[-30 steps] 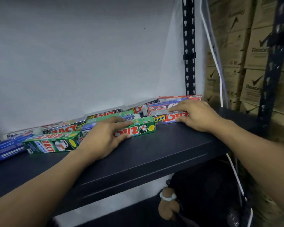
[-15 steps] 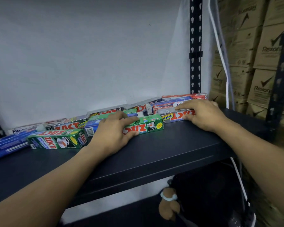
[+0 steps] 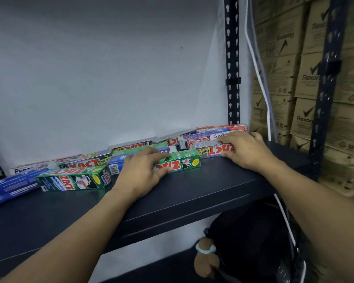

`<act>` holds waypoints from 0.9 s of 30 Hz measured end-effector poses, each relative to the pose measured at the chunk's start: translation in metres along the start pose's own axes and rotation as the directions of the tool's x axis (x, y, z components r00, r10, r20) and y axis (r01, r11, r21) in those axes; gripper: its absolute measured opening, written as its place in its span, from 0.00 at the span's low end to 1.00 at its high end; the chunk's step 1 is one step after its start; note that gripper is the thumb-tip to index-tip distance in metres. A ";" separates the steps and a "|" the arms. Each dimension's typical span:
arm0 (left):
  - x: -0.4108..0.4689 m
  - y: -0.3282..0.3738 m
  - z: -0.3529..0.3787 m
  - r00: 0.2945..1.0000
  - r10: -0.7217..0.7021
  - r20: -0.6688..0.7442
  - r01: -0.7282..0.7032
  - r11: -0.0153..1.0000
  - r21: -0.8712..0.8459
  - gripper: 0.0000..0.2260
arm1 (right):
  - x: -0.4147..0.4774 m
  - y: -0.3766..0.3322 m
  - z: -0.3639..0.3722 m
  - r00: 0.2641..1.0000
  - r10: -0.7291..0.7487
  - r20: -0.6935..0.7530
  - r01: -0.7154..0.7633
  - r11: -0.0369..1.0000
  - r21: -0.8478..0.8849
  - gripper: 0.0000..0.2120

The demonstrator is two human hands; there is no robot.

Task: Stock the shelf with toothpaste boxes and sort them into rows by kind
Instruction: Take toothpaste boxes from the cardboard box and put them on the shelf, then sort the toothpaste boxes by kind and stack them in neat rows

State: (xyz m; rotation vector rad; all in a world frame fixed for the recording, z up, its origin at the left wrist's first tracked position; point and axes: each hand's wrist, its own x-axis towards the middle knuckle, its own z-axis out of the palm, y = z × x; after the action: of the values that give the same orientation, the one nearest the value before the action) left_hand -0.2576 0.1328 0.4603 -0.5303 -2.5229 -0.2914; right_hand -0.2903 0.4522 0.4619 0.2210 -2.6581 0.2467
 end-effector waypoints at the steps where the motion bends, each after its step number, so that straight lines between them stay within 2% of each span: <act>1: -0.001 0.000 0.000 1.000 -0.024 0.000 0.024 1.000 0.012 0.23 | -0.003 -0.003 -0.001 1.000 -0.002 0.005 0.002 1.000 -0.020 0.28; 4: -0.005 0.003 -0.005 0.994 -0.107 0.014 0.106 0.993 0.047 0.26 | -0.018 -0.016 -0.007 0.999 -0.019 0.033 0.020 1.000 -0.022 0.31; 7: -0.014 0.009 -0.011 0.987 -0.161 0.023 0.160 0.986 0.044 0.29 | -0.040 -0.032 -0.012 0.998 -0.053 0.017 0.052 0.997 0.051 0.30; 13: -0.055 0.030 -0.033 0.983 -0.185 -0.016 0.185 0.976 0.112 0.31 | -0.121 -0.084 -0.013 0.986 -0.167 -0.021 0.168 0.961 0.218 0.29; 16: -0.104 0.045 -0.043 0.987 -0.133 -0.092 0.144 0.982 0.121 0.29 | -0.169 -0.106 -0.006 0.965 -0.262 -0.029 0.261 0.933 0.249 0.30; 19: -0.166 0.049 -0.035 0.993 0.046 -0.112 -0.018 0.971 0.239 0.28 | -0.214 -0.121 0.011 0.943 -0.327 -0.060 0.331 0.904 0.271 0.29; 22: -0.219 0.044 -0.015 0.989 0.118 -0.092 -0.090 0.959 0.268 0.29 | -0.252 -0.128 0.045 0.937 -0.350 0.014 0.329 0.894 0.305 0.29; 24: -0.250 0.042 0.004 0.996 0.065 -0.059 -0.051 0.975 0.215 0.29 | -0.270 -0.127 0.077 0.934 -0.334 0.125 0.277 0.900 0.337 0.31; 27: -0.294 0.039 0.047 0.995 -0.072 0.073 0.063 0.990 0.123 0.29 | -0.292 -0.123 0.129 0.898 -0.318 0.304 0.207 0.915 0.345 0.33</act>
State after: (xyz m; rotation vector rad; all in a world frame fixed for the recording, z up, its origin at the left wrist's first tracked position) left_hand -0.0346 0.0914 0.2640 -0.4168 -2.6173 -0.1450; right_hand -0.0636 0.3389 0.2319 0.7946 -2.8849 0.5768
